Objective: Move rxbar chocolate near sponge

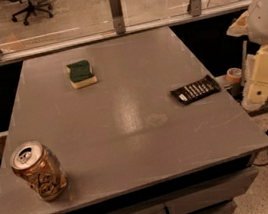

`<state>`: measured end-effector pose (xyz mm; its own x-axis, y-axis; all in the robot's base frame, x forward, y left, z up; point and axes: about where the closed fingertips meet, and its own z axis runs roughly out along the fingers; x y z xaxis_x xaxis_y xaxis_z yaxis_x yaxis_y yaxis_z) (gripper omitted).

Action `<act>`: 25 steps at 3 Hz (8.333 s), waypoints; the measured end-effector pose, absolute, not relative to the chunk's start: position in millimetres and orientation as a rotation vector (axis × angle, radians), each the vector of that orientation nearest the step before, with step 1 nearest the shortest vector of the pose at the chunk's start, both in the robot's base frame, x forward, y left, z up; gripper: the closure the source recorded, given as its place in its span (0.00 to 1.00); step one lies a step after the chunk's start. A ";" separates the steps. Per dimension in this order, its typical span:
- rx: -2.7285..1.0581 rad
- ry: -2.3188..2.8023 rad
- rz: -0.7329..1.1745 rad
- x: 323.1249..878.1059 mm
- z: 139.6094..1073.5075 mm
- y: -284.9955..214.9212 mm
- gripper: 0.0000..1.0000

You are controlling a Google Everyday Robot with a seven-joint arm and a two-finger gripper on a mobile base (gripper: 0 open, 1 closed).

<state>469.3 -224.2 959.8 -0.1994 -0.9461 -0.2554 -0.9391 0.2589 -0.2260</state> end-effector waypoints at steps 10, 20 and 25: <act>-1.641 1.988 0.450 580.6 883.6 -199.9 1.00; -1.710 1.748 0.726 574.0 877.5 -90.1 0.00; -1.769 1.832 0.622 578.9 833.4 -110.7 0.65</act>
Offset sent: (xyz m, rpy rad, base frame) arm 0.1268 -0.0313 -0.0982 0.2295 0.0305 0.0313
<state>578.9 -110.7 833.4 -0.0172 -0.7630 -0.6462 -0.9987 0.0440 -0.0254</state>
